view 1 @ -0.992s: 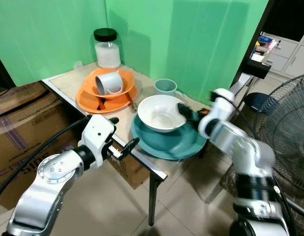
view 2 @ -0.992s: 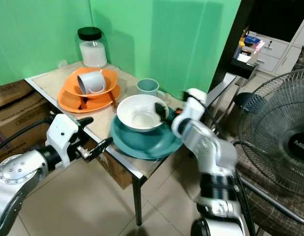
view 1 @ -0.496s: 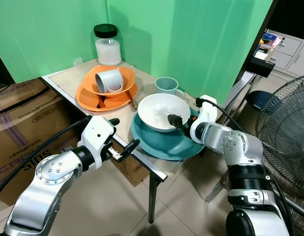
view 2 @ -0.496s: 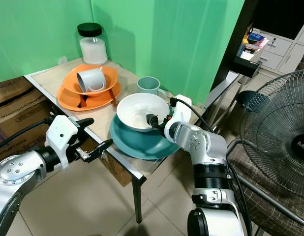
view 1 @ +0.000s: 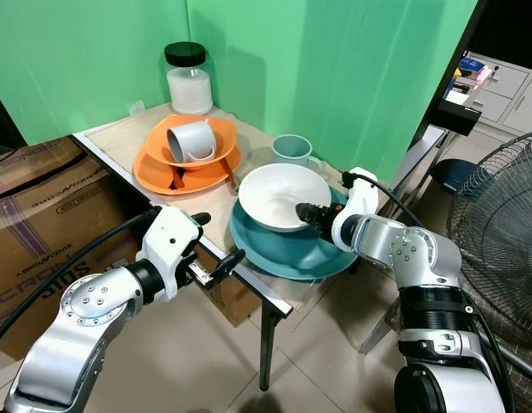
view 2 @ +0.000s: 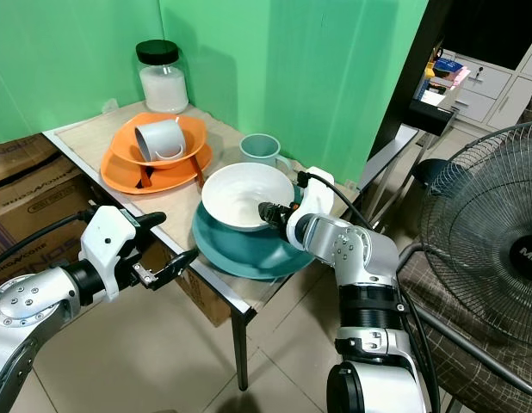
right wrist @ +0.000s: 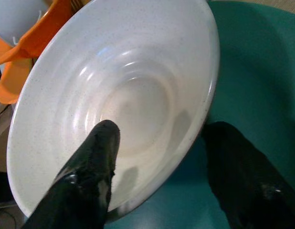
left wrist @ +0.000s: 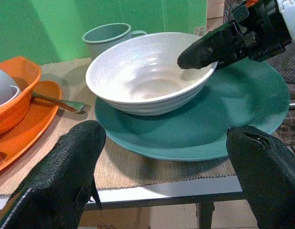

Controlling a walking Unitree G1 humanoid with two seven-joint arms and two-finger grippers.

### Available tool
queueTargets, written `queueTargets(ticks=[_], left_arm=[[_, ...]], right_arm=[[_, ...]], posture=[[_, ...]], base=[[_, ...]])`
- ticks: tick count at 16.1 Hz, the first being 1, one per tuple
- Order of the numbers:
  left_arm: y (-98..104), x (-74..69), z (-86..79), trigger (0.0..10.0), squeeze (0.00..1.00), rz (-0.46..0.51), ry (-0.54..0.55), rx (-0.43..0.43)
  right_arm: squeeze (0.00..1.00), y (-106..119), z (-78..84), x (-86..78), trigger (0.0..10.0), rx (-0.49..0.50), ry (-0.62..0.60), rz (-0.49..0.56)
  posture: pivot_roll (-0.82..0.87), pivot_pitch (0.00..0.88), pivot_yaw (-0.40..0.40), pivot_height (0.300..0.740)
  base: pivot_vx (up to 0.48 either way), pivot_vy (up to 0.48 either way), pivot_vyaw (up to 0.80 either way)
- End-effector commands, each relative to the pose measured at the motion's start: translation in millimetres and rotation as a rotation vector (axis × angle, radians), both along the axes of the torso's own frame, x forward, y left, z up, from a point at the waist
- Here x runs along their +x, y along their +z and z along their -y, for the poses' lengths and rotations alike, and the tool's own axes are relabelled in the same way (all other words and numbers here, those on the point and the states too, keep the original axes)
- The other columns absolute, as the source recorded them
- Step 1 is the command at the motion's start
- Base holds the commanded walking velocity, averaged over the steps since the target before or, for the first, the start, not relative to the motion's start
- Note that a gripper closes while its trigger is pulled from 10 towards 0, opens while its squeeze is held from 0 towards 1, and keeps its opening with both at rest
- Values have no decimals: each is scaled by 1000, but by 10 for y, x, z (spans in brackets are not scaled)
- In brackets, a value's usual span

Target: Setting the table

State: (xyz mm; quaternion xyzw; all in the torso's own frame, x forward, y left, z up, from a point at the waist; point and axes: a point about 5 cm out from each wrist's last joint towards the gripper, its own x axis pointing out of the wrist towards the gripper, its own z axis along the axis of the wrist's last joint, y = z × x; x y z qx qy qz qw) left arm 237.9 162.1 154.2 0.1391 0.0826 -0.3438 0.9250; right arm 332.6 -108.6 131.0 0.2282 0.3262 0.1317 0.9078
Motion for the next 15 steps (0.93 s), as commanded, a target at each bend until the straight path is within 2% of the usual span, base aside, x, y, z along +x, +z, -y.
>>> queueTargets(ticks=[1, 9, 10, 12, 15], left_arm=[[40, -15, 24, 10000, 0, 16, -19, 11], [40, -15, 24, 10000, 0, 16, -19, 11], [35, -25, 25, 10000, 0, 7, -29, 10], [23, -48, 48, 10000, 0, -11, -81, 16], [27, -24, 40, 10000, 0, -3, -83, 23]], right_arm=[[0, 28, 5, 21, 2118, -4, -7, -3], [0, 28, 5, 21, 2118, -4, -7, -3], [0, 31, 4, 19, 0, 2, -4, -17], [0, 42, 36, 30, 0, 21, -16, -4], [0, 93, 52, 33, 0, 44, -18, 50]], posture=[[142, 0, -41, 740], [142, 0, -41, 740], [142, 0, -41, 740], [133, 0, -33, 740], [131, 0, -30, 740]], base=[[0, 0, 0], [0, 0, 0], [0, 0, 0], [0, 0, 0], [0, 0, 0]])
